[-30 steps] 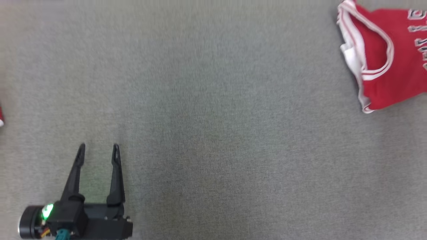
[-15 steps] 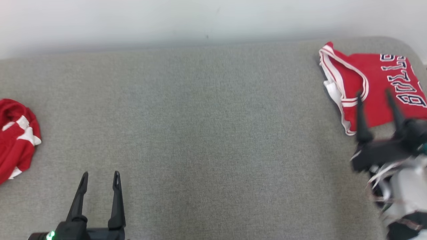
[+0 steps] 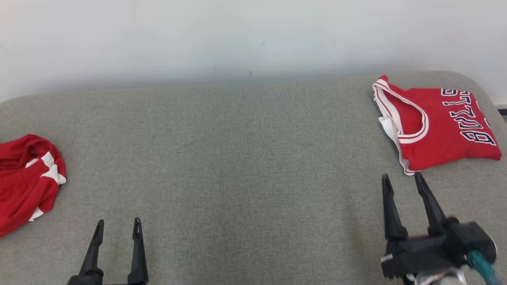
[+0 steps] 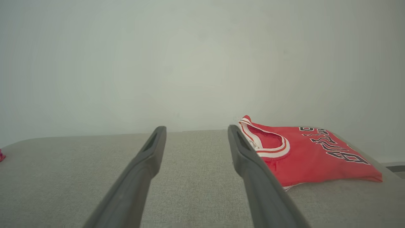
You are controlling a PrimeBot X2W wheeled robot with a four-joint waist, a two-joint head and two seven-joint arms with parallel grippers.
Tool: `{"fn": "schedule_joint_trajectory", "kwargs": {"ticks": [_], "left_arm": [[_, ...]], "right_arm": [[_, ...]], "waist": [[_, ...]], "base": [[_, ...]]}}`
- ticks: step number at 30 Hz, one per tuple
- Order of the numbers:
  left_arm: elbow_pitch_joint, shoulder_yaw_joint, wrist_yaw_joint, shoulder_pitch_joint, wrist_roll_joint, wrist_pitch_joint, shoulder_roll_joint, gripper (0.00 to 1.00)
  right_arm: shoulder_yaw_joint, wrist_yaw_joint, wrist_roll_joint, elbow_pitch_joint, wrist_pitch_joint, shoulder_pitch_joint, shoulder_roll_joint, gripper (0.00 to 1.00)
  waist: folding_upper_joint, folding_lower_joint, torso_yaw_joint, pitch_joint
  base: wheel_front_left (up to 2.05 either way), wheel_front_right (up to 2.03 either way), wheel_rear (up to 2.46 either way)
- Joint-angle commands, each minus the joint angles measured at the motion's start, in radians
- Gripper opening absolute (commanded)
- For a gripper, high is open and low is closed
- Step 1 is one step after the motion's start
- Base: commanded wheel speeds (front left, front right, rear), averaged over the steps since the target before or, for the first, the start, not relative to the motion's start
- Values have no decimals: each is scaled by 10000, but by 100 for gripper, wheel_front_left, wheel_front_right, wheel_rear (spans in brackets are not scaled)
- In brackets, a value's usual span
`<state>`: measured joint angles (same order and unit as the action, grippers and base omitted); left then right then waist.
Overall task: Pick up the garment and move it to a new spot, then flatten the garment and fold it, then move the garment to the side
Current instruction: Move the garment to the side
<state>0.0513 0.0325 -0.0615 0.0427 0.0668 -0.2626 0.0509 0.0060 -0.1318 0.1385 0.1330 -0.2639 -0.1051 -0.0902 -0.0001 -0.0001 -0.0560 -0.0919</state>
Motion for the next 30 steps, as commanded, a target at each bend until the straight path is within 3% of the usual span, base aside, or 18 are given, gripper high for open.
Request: {"fn": "schedule_joint_trajectory", "kwargs": {"ticks": [1, 11, 30], "left_arm": [[-39, -33, 10, 83, 85, -25, -7, 100], [9, -199, 257, 633, 112, -25, -5, 100], [285, -376, 294, 782, -54, -25, -6, 100]], "right_arm": [[-78, 17, -53, -103, -5, 222, 60, 100], [-548, 17, -209, -284, -5, 1734, 402, 100], [5, 17, -178, 131, -5, 1916, 403, 100]], "waist": [[1, 1, 34, 89], [1, 1, -30, 555], [1, 1, 113, 772]], "base": [[0, 0, 0], [0, 0, 0], [0, 0, 0]]}}
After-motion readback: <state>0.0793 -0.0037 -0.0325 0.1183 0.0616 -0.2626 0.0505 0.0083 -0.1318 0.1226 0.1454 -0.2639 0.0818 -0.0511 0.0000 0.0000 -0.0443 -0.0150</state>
